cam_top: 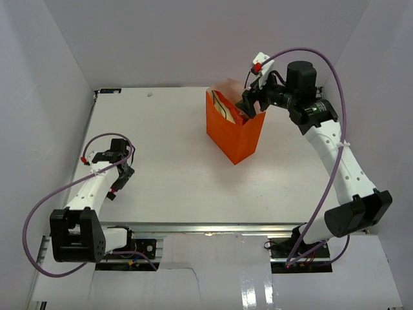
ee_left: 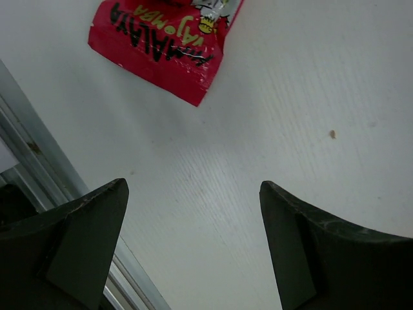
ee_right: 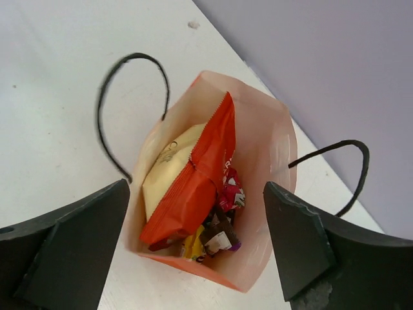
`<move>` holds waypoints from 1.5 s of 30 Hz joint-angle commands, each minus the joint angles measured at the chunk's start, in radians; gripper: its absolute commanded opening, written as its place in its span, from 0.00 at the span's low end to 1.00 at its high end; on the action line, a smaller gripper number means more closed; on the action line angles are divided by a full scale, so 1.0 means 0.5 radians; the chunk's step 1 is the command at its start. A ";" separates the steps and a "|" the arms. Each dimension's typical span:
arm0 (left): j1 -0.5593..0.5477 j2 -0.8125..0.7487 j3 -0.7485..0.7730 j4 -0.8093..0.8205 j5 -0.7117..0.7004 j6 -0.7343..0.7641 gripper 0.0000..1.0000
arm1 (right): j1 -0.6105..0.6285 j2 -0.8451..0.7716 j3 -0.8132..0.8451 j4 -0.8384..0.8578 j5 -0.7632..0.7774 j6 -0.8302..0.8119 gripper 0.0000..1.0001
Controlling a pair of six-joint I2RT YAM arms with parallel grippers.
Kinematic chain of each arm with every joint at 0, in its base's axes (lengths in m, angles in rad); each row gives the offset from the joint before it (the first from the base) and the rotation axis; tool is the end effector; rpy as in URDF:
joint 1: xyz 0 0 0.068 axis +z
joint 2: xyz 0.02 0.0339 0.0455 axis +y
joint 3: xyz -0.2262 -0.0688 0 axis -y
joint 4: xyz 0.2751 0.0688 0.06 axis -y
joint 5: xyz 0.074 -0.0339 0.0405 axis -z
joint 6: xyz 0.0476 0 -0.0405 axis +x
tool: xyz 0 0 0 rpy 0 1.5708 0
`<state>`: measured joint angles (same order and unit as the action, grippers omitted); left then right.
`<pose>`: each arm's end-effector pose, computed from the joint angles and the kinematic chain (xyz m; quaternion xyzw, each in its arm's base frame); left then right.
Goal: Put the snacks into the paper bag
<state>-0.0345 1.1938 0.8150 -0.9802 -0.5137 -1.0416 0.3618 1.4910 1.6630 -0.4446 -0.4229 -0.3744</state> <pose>0.2395 0.0151 0.1650 -0.4876 0.8294 0.1645 0.2172 0.3446 0.1513 0.4136 -0.3986 0.6811 0.1635 0.5920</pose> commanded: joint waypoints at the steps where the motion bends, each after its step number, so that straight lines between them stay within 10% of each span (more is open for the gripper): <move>1: 0.047 0.115 0.112 -0.062 -0.206 -0.016 0.93 | -0.042 -0.217 -0.089 -0.013 -0.274 -0.144 0.91; 25: 0.673 0.972 0.287 0.782 -0.016 1.034 0.91 | -0.343 -0.294 -0.390 -0.077 -0.599 -0.076 0.95; 45: 0.756 0.696 0.094 0.834 0.929 0.967 0.20 | -0.420 -0.310 -0.375 -0.071 -0.642 -0.055 0.95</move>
<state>0.3447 1.5887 0.8967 -0.5480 -0.1894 -0.5426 0.1589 1.3437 1.4418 -0.4942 -0.7170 -0.4179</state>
